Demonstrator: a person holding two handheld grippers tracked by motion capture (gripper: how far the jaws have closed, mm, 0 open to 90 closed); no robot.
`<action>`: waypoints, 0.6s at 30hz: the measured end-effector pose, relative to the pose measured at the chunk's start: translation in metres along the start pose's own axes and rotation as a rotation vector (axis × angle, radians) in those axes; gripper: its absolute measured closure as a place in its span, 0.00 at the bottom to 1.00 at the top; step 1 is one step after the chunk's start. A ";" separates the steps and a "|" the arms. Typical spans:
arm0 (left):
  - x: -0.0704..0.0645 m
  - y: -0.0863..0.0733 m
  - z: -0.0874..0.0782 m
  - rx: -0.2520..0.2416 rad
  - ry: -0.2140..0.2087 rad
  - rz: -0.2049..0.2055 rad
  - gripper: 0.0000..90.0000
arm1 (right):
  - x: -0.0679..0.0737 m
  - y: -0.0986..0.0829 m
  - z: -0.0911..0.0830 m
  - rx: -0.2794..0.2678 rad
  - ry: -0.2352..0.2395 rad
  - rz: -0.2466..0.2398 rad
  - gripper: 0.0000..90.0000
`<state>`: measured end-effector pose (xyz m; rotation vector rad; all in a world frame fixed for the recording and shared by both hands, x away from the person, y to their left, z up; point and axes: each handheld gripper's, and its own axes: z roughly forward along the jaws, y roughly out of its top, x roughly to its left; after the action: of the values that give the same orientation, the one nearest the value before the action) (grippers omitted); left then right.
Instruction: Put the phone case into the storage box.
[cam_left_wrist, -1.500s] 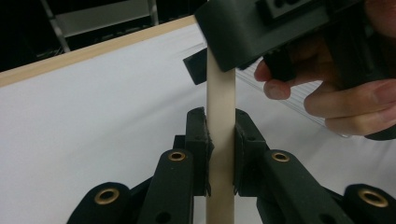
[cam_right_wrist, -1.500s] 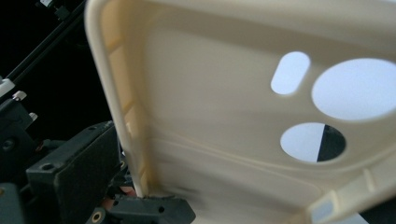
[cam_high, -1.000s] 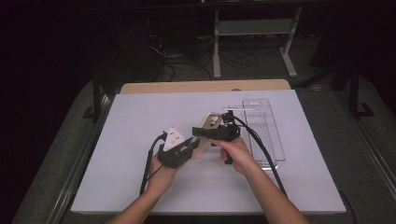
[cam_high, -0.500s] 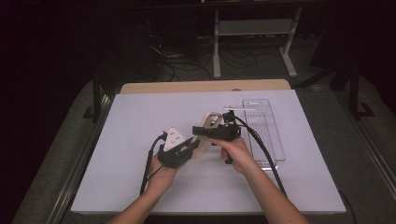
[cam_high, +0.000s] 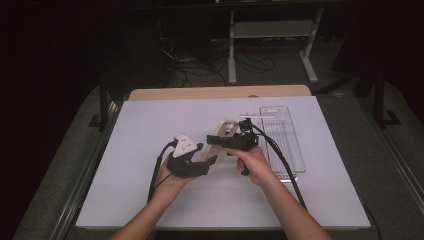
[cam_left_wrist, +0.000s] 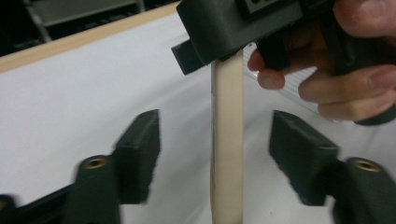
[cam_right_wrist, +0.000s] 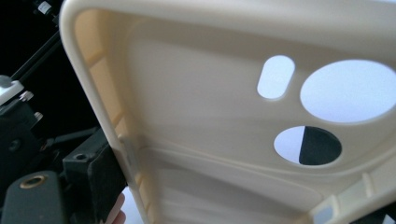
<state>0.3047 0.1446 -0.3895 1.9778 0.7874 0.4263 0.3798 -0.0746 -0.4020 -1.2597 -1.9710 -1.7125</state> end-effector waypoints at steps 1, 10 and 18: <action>0.002 0.000 0.000 0.000 -0.012 -0.002 0.32 | 0.000 0.000 0.000 -0.001 0.000 -0.001 0.12; 0.021 0.002 -0.011 0.019 -0.099 0.008 0.17 | 0.000 0.001 -0.002 -0.007 -0.005 -0.003 0.12; 0.031 -0.004 -0.019 0.018 -0.145 0.053 0.11 | 0.001 0.001 -0.002 -0.004 -0.004 -0.006 0.12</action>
<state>0.3152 0.1792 -0.3840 2.0247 0.6501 0.3041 0.3796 -0.0765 -0.4001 -1.2606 -1.9760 -1.7192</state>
